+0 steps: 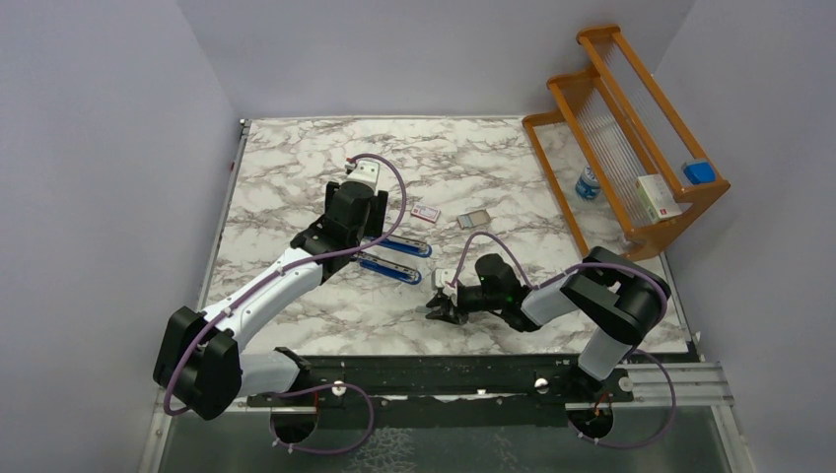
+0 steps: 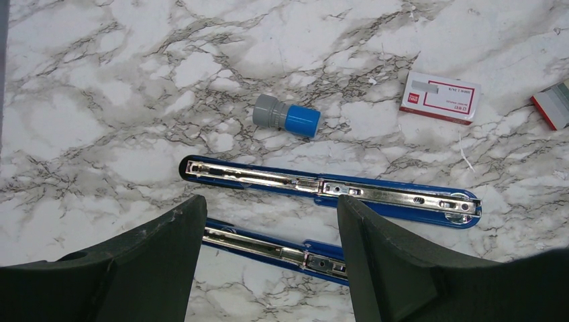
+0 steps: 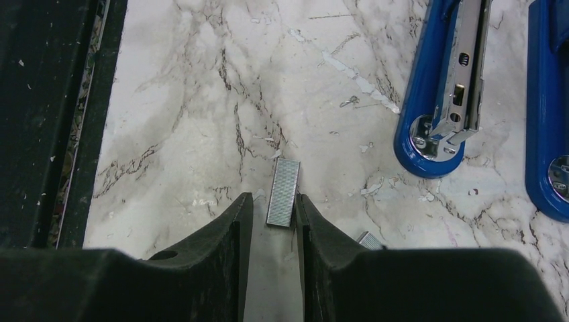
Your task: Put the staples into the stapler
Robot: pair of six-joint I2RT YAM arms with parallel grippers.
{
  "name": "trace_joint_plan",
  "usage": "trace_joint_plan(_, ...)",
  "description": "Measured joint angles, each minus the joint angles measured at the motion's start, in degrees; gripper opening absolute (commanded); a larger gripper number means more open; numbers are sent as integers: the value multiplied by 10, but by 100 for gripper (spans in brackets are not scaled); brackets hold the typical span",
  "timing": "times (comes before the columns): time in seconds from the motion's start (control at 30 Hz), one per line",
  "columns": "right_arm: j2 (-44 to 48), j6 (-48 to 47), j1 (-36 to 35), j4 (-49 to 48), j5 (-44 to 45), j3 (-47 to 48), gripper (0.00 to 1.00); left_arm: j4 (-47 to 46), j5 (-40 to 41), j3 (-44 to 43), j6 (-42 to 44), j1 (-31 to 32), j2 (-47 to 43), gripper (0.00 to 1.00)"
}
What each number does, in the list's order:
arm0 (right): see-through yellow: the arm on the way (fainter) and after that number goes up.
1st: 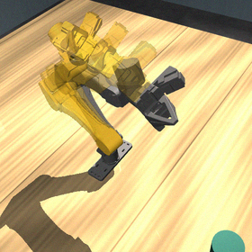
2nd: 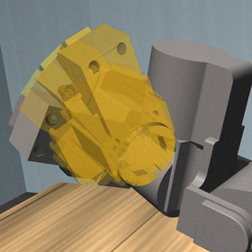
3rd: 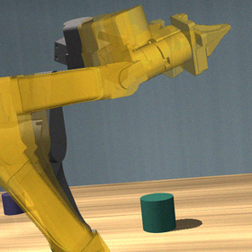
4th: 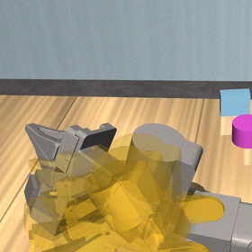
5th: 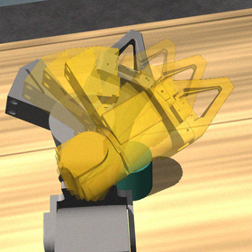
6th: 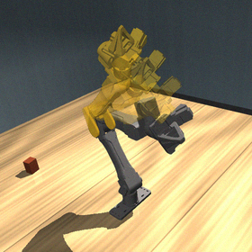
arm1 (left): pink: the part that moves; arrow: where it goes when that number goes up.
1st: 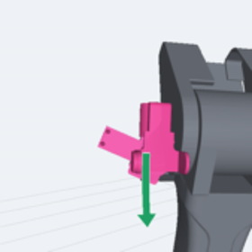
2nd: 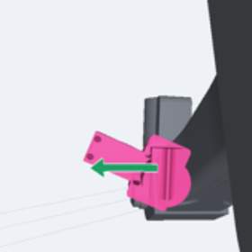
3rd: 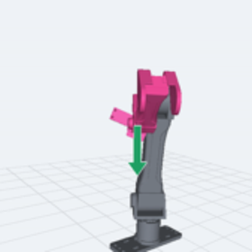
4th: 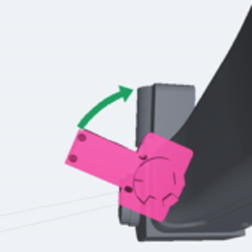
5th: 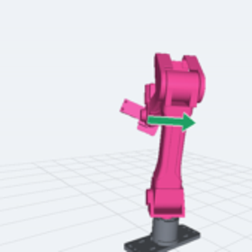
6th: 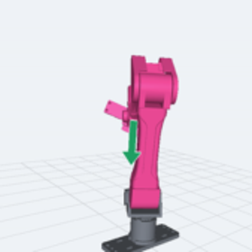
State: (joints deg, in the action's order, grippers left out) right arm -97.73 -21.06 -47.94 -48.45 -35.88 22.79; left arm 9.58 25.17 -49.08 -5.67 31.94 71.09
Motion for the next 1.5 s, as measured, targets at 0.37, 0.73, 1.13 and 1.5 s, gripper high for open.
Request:
trace_joint_plan(0.37,0,0,0,-1,0,-1,18,0,2,0,4,0,0,74)
trace_joint_plan(0.73,13,5,0,36,2,19,1,0,11,0,8,0,0,74)
trace_joint_plan(1.13,123,15,0,134,34,113,1,0,21,-1,6,-17,-8,75)
trace_joint_plan(1.5,97,62,0,172,110,177,1,31,-17,-42,-34,-89,-8,77)
